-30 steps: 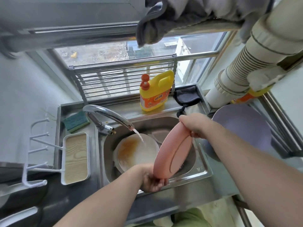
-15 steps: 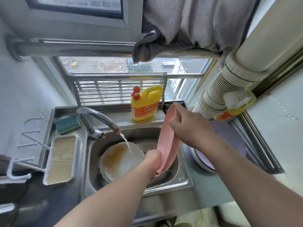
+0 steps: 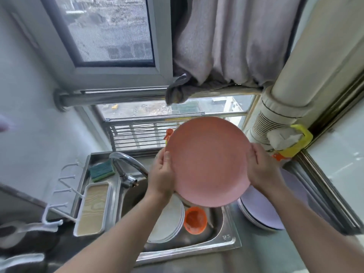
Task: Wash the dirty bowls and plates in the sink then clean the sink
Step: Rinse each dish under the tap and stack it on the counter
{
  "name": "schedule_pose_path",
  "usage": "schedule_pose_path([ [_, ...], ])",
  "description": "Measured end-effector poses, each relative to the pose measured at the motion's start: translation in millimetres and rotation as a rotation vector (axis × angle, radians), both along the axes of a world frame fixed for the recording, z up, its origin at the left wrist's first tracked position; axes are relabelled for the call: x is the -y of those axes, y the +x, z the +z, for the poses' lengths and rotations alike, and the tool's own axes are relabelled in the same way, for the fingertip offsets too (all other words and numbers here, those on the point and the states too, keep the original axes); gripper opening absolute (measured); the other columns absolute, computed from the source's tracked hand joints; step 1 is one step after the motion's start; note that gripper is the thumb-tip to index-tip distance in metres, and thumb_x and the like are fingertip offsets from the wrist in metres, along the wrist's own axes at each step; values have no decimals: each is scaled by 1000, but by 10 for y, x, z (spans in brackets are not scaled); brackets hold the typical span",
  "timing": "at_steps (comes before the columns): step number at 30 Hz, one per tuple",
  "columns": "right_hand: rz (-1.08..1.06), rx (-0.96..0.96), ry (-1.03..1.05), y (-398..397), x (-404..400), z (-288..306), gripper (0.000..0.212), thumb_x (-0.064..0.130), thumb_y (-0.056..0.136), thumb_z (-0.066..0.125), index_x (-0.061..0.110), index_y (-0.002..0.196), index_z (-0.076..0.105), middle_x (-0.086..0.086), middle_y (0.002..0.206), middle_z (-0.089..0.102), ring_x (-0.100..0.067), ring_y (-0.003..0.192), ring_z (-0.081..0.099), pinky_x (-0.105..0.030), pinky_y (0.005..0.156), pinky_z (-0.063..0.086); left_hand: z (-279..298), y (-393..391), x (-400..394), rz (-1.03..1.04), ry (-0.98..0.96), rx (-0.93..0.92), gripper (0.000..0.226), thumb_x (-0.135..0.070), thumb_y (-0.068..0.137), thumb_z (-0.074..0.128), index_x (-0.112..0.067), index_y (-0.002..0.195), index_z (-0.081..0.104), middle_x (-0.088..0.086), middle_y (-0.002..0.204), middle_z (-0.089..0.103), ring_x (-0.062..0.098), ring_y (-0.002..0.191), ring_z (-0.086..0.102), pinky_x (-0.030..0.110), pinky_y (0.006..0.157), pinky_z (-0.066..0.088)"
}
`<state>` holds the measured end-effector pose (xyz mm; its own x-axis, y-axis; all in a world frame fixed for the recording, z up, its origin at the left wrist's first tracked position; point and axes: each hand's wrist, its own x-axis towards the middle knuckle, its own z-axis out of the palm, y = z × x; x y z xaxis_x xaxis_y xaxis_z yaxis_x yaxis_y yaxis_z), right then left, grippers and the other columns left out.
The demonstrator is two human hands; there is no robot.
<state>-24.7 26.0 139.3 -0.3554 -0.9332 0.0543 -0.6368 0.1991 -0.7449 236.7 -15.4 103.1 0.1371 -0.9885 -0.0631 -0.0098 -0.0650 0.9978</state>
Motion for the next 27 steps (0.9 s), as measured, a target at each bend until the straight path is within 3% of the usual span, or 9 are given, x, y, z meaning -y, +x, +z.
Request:
schedule_pose_path([
  [2, -17, -5, -126, 130, 52, 22, 24, 39, 111, 34, 31, 105, 55, 10, 83, 64, -15, 78, 60, -38, 69, 40, 116, 104, -14, 50, -124, 38, 27, -41, 110, 43, -38, 116, 69, -22, 101, 76, 1, 99, 70, 19, 80, 55],
  [4, -50, 6, -209, 263, 96, 35, 24, 38, 111, 35, 28, 115, 57, 10, 79, 63, -16, 72, 57, -36, 67, 37, 129, 212, -11, 101, -230, 94, 43, -54, 105, 42, -26, 118, 70, -11, 100, 75, 19, 101, 71, 36, 84, 57],
  [9, -79, 95, -275, 528, 201, -17, 28, 39, 111, 34, 31, 128, 54, 2, 77, 64, -23, 70, 58, -38, 66, 41, 297, 445, 100, 178, -350, 223, 67, -87, 92, 33, -25, 87, 60, 5, 73, 62, 24, 70, 58, 49, 66, 51],
  [12, -113, 140, -321, 655, 282, 6, 23, 32, 110, 36, 30, 125, 53, 4, 72, 61, -24, 63, 56, -37, 60, 39, 491, 517, 153, 221, -433, 268, 60, -88, 91, 31, -36, 76, 56, -17, 62, 51, 4, 60, 43, 36, 59, 41],
  [15, -158, 230, -339, 748, 392, -10, 15, 37, 110, 37, 35, 117, 50, 2, 76, 63, -33, 71, 60, -42, 65, 48, 692, 542, 180, 207, -608, 333, 43, -71, 103, 31, -46, 87, 61, -19, 63, 48, -1, 59, 43, 20, 56, 36],
  [18, -181, 359, -292, 849, 473, -94, 22, 51, 109, 31, 38, 101, 48, -4, 74, 64, -38, 67, 63, -56, 62, 58, 773, 603, 210, 205, -726, 390, 67, -61, 109, 32, -6, 109, 72, 6, 78, 63, 13, 70, 55, 16, 68, 42],
  [21, -198, 477, -242, 960, 513, -206, 27, 52, 107, 32, 38, 90, 47, 0, 71, 61, -31, 65, 58, -47, 60, 52, 818, 623, 211, 145, -826, 492, 74, -56, 110, 34, 8, 115, 71, 10, 91, 64, 9, 84, 57, 15, 79, 43],
  [24, -203, 584, -220, 1021, 513, -344, 31, 48, 106, 35, 42, 80, 50, 14, 68, 59, -27, 70, 57, -45, 64, 50, 762, 584, 183, 82, -822, 512, 71, -57, 110, 35, 2, 118, 73, 6, 94, 61, 4, 91, 56, 21, 79, 44],
  [27, -232, 593, -129, 935, 420, -453, 28, 48, 104, 36, 37, 89, 57, 16, 76, 63, -24, 78, 58, -40, 72, 48, 572, 477, 76, 17, -569, 361, 52, -63, 107, 34, -29, 123, 70, -3, 107, 70, 12, 103, 66, 36, 86, 55],
])
